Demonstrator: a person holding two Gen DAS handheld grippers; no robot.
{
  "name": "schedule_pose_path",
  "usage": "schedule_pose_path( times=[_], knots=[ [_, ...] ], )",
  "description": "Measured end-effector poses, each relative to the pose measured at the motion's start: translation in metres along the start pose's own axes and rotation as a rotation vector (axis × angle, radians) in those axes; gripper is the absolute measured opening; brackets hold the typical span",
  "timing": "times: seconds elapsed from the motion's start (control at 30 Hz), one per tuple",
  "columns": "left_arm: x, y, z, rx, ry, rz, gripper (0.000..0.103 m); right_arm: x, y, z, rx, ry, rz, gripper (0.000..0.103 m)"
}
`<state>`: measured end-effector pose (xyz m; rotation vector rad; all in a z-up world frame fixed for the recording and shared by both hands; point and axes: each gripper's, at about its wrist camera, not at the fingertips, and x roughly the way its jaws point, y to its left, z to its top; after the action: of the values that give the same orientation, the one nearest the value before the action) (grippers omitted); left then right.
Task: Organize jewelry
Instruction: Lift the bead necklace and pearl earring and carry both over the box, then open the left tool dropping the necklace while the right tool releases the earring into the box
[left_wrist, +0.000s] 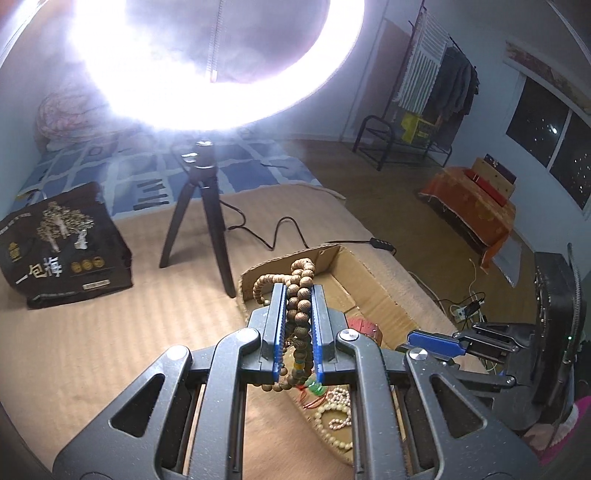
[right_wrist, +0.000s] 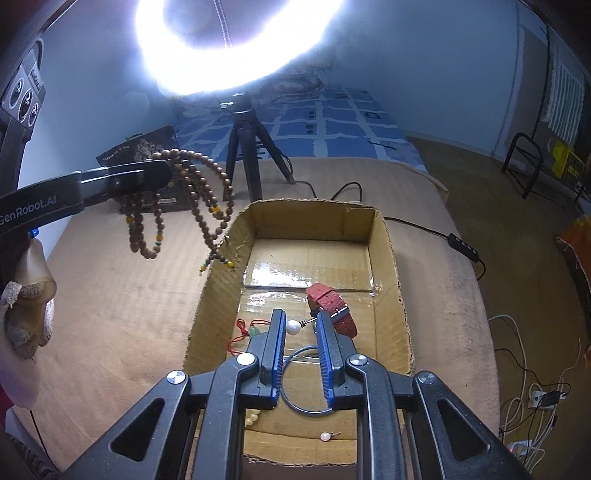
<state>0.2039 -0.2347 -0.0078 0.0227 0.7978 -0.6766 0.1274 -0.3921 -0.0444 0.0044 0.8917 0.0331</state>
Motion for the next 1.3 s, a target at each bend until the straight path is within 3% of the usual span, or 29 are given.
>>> schedule_pose_path(
  times=[0.47, 1.03, 1.13, 1.2, 1.3],
  knots=[
    [0.044, -0.016, 0.002, 0.003, 0.041, 0.0, 0.011, 0.014, -0.024, -0.005, 0.06, 0.028, 0.001, 0.016],
    [0.064, -0.019, 0.0, -0.002, 0.077, 0.011, 0.011, 0.022, -0.033, -0.008, 0.084, 0.046, 0.007, 0.018],
    [0.067, -0.02, 0.0, -0.002, 0.094, 0.024, 0.02, 0.022, -0.033, -0.008, 0.08, 0.045, 0.01, 0.032],
    [0.064, -0.02, -0.001, -0.003, 0.079, 0.031, 0.044, 0.022, -0.032, -0.009, 0.076, 0.049, 0.008, 0.051],
    [0.062, -0.018, -0.001, -0.007, 0.076, 0.036, 0.047, 0.02, -0.029, -0.009, 0.061, 0.041, -0.001, 0.073]
  ],
)
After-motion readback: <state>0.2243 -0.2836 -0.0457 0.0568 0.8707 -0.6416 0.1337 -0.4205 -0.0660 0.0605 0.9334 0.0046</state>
